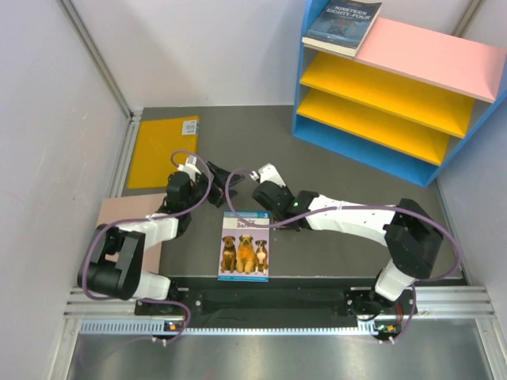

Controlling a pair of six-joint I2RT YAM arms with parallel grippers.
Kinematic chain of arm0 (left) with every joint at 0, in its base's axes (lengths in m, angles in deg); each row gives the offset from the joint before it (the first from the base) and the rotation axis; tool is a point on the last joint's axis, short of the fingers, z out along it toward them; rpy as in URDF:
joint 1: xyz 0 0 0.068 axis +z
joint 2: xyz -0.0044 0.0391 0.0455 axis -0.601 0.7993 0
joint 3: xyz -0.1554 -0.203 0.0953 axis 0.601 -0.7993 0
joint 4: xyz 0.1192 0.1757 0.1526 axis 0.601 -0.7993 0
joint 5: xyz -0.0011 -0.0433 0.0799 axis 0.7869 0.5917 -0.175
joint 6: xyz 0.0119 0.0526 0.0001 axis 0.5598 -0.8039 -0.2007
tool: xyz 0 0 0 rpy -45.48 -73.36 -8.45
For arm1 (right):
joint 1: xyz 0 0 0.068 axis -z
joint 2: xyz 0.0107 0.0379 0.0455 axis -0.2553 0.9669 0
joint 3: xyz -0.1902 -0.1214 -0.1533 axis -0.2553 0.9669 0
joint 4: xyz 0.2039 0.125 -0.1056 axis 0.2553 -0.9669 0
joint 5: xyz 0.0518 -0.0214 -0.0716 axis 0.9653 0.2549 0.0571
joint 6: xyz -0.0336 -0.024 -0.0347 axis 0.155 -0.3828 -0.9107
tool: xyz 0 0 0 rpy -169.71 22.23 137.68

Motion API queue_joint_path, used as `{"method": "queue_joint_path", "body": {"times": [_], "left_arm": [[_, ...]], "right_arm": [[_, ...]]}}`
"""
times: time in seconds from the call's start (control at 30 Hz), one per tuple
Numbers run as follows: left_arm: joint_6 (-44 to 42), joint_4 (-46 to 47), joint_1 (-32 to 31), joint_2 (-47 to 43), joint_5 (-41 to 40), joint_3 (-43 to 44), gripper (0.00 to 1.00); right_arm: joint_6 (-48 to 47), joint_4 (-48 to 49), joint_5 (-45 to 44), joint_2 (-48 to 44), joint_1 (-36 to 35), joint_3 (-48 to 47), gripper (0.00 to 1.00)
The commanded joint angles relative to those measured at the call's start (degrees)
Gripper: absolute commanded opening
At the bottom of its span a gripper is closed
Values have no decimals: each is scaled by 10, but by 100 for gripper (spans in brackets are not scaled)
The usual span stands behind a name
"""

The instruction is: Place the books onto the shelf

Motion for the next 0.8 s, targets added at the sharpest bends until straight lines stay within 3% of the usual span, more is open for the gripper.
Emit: {"method": "queue_joint_path", "body": {"times": [0.0, 0.1, 0.23, 0.3, 0.4, 0.43, 0.5, 0.77], "left_arm": [[22, 32, 25, 40, 104, 78, 98], [21, -2, 34, 87, 192, 135, 99], [28, -1, 33, 141, 263, 183, 99], [15, -46, 33, 149, 293, 212, 99], [-63, -148, 33, 147, 302, 256, 99], [-124, -249, 33, 145, 297, 270, 99], [-175, -314, 33, 142, 297, 295, 99], [-182, -345, 29, 138, 314, 294, 99]], "right_arm": [[-35, 58, -57, -59, -14, 59, 0], [-64, 82, -95, -82, -27, 85, 0], [-115, 112, -170, -101, -65, 103, 0], [-139, 131, -200, -102, -80, 110, 0], [-186, 137, -252, -88, -102, 100, 0], [-191, 139, -275, -83, -108, 91, 0], [-209, 142, -291, -67, -112, 83, 0], [-289, 193, -366, 4, -142, 47, 0]]}}
